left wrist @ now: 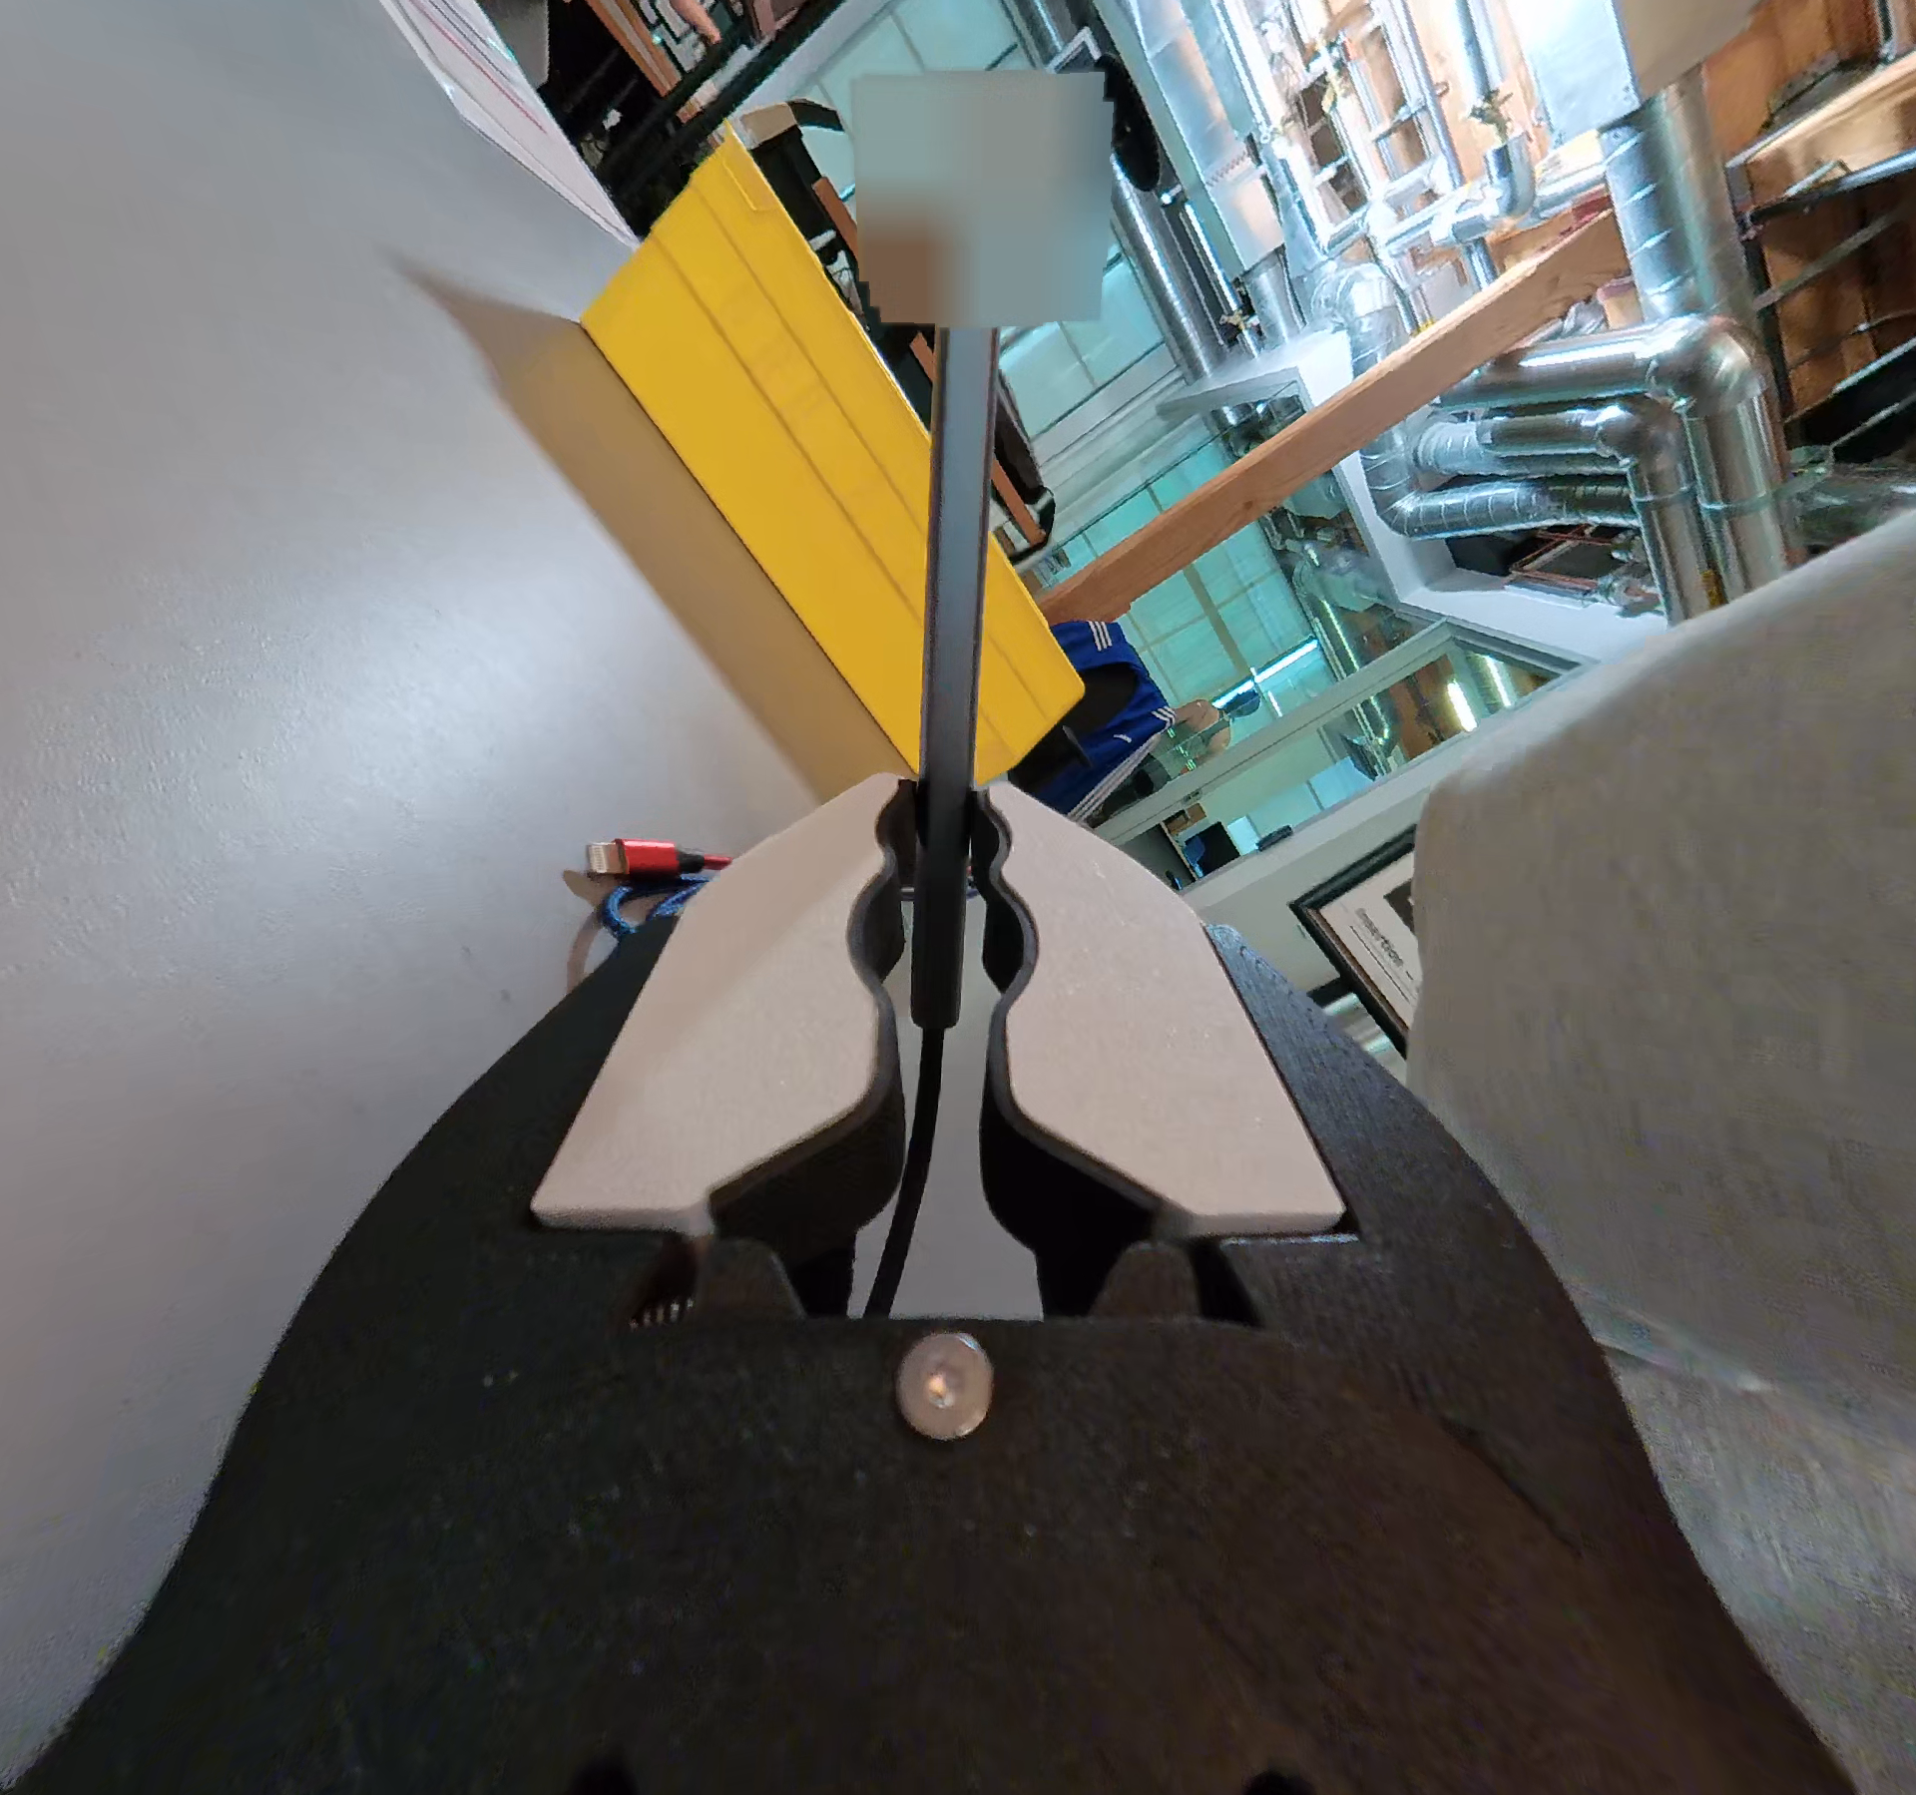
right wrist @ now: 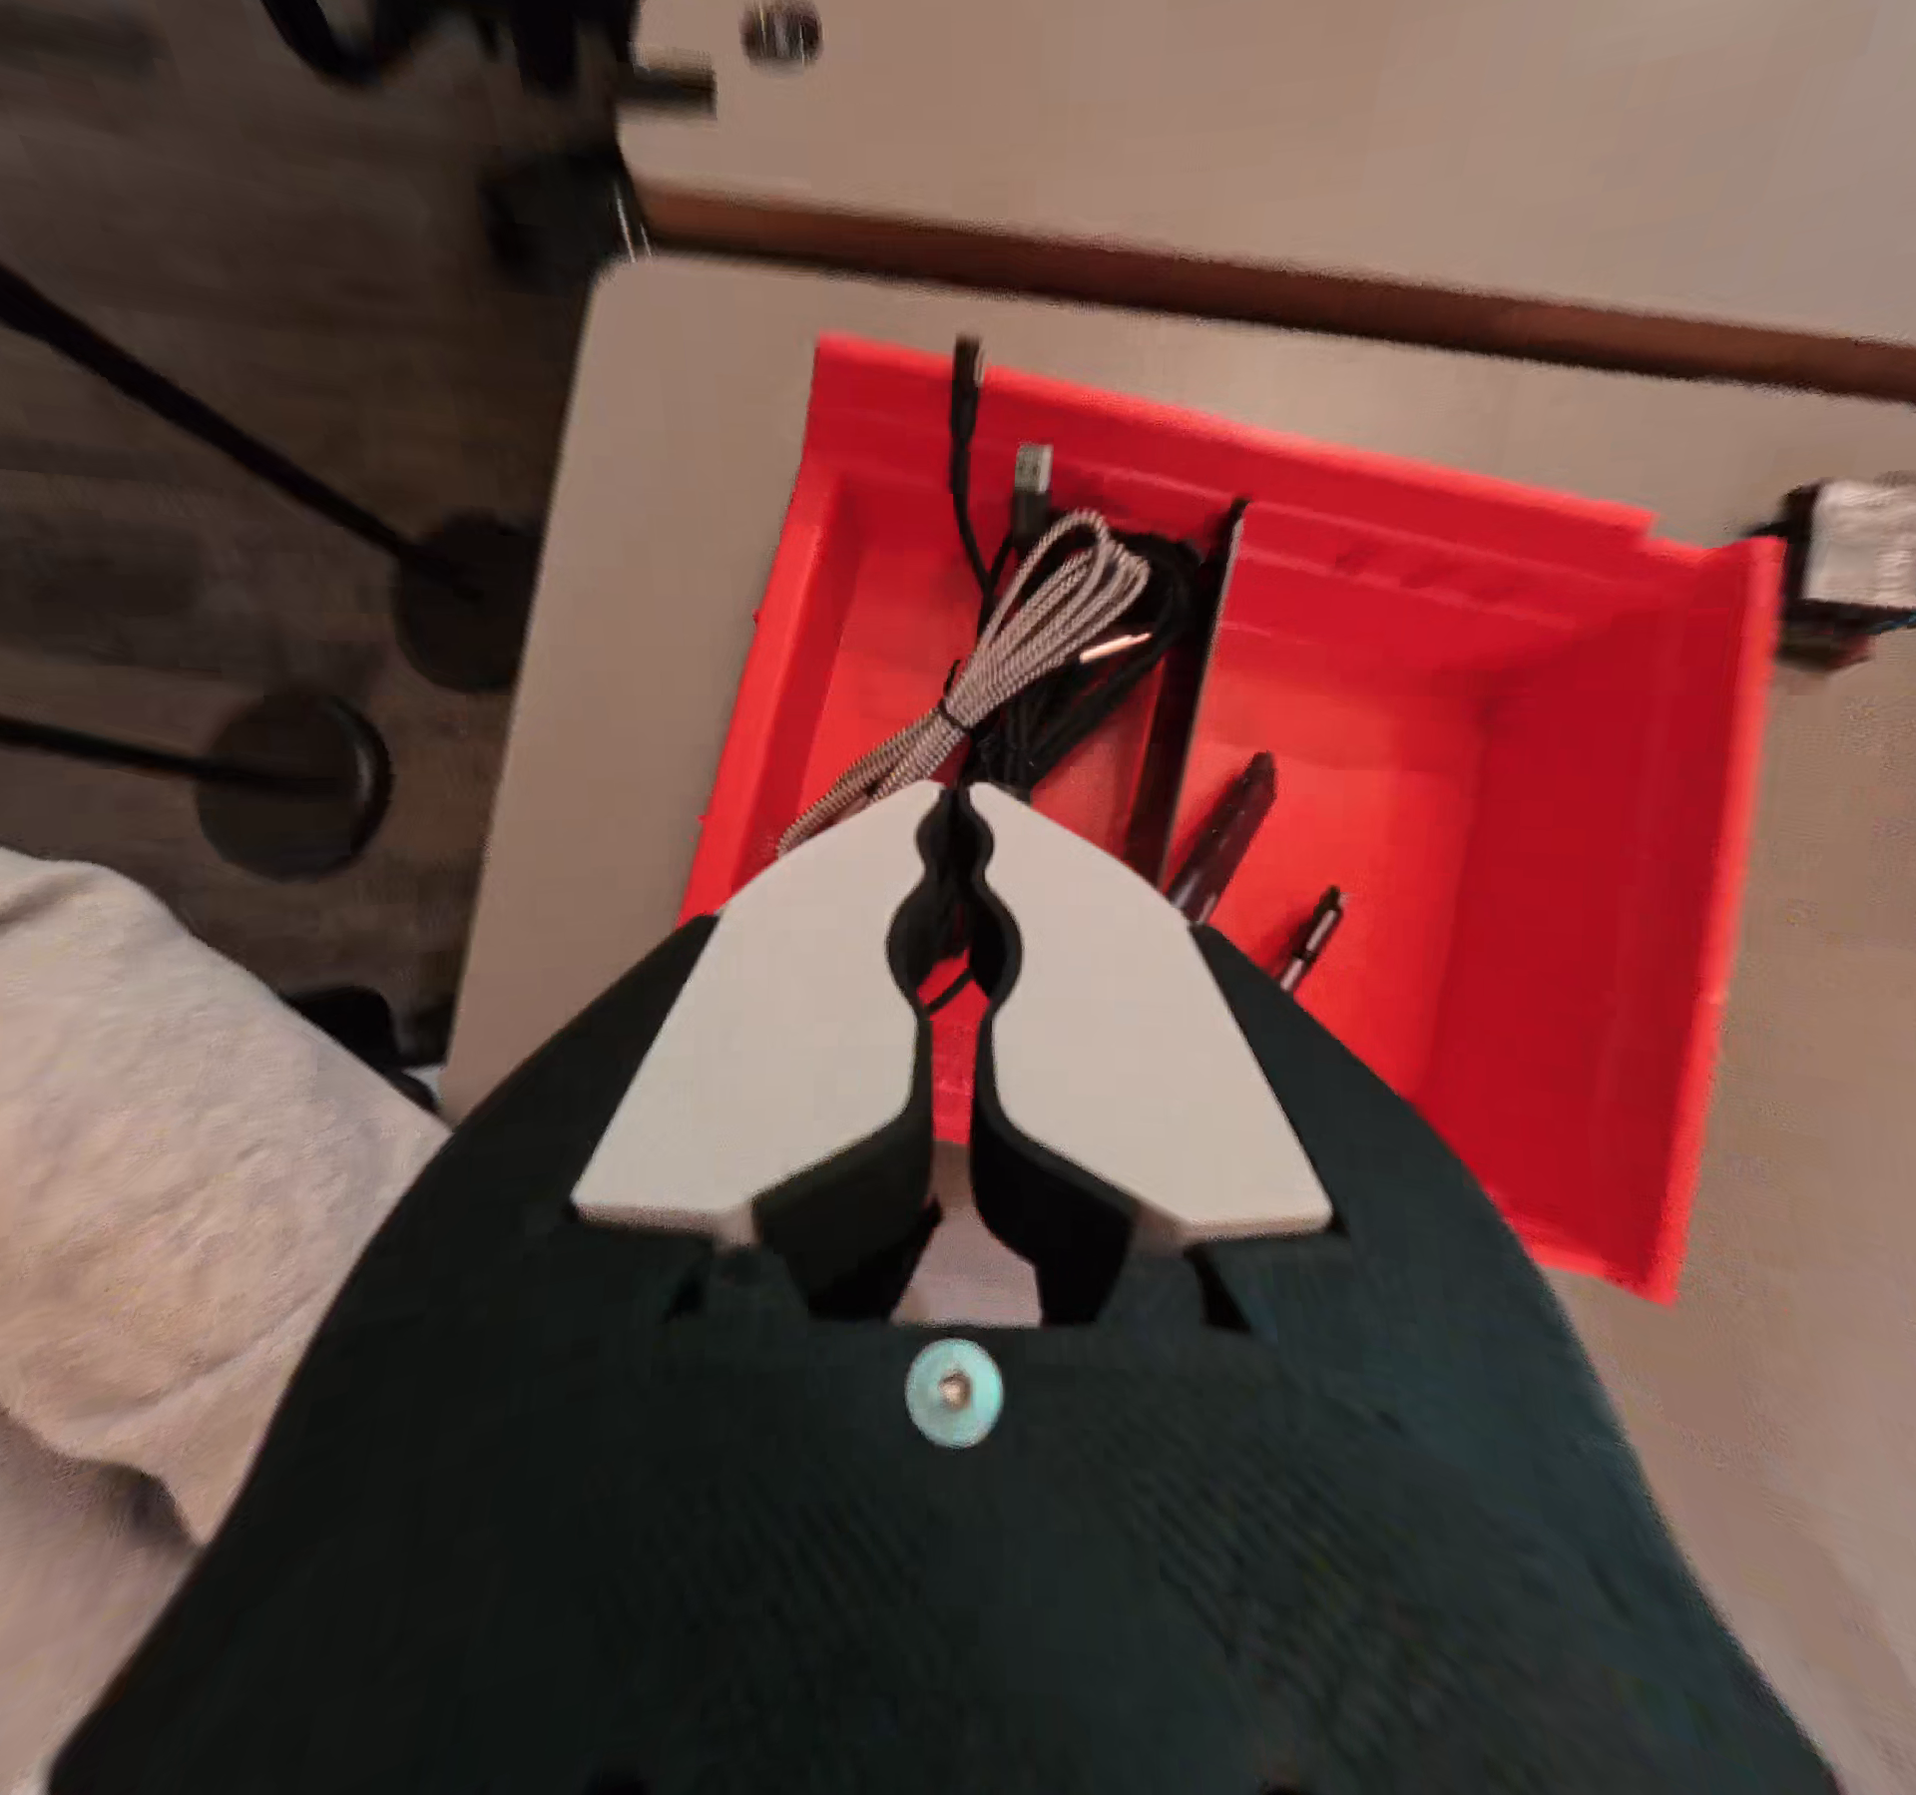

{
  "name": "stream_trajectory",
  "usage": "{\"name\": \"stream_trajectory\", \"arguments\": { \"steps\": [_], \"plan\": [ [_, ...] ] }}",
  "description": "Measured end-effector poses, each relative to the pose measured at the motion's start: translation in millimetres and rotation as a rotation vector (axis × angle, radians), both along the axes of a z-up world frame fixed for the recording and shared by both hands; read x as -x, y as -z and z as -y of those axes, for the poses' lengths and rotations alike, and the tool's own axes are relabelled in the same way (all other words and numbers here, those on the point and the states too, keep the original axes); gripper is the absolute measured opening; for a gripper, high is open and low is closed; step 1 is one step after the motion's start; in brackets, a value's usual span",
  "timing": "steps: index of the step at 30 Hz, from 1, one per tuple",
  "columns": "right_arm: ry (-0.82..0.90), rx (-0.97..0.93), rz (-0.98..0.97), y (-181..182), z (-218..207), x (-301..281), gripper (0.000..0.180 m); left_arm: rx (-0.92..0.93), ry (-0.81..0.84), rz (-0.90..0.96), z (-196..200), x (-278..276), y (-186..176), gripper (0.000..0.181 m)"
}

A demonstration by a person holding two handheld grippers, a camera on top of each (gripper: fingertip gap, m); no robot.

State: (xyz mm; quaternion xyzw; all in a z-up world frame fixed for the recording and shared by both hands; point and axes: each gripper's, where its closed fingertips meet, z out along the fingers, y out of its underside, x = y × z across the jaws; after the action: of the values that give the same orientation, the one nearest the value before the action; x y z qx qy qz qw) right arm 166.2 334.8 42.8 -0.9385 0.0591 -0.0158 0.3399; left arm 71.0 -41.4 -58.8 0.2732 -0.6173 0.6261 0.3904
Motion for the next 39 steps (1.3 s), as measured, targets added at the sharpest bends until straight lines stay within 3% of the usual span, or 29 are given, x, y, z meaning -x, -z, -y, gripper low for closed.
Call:
{"name": "stream_trajectory", "arguments": {
  "steps": [1, 3, 5, 6, 9, 12, 13, 14, 16, 22, 27, 32, 35, 39],
  "plan": [
    [0.02, -0.081, -0.013, -18, 6, -1, 0.0, -0.006, -0.014, -0.001, 2, -2, 1, 0.01],
    [0.056, -0.207, -0.058, -35, 10, -1, 0.0, -0.022, -0.023, 0.008, 5, -3, 2, 0.01],
    [0.056, -0.19, -0.096, -17, 3, 4, 0.003, -0.029, -0.021, 0.01, 6, -2, 3, 0.01],
    [0.041, -0.152, -0.112, 1, -5, 9, 0.026, -0.028, -0.023, 0.006, 6, -3, 3, 0.01],
    [-0.006, 0.081, -0.171, 72, -32, 20, 0.04, -0.025, -0.023, 0.008, 5, -3, 3, 0.01],
    [0.027, 0.346, -0.097, 129, -43, 3, 0.049, -0.013, -0.001, 0.012, 4, 0, 1, 0.01],
    [0.036, 0.402, -0.075, 139, -44, -2, 0.044, -0.008, 0.011, 0.014, 4, 1, 0, 0.01],
    [0.036, 0.417, -0.028, 139, -47, -9, 0.029, -0.002, 0.024, 0.017, 3, 3, -1, 0.01],
    [0.002, 0.336, -0.014, 125, -55, -9, 0.016, 0.003, 0.041, 0.021, 2, 5, -1, 0.01],
    [-0.019, -0.049, -0.065, 24, -39, -9, 0.011, 0.005, 0.06, 0.018, 0, 8, -1, 0.01],
    [-0.022, -0.269, -0.069, -60, 48, 10, 0.01, 0.003, 0.059, 0.014, -1, 8, -1, 0.01],
    [0.079, -0.192, 0.074, -110, 187, 31, 0.01, -0.013, 0.084, 0.002, 1, 11, 2, 0.01],
    [0.172, -0.03, 0.13, -100, 275, 45, 0.01, -0.036, 0.102, -0.004, 2, 14, 5, 0.009],
    [0.311, 0.213, 0.118, -42, 381, 65, 0.011, -0.073, 0.124, -0.018, 4, 17, 10, 0.01]
  ]
}}
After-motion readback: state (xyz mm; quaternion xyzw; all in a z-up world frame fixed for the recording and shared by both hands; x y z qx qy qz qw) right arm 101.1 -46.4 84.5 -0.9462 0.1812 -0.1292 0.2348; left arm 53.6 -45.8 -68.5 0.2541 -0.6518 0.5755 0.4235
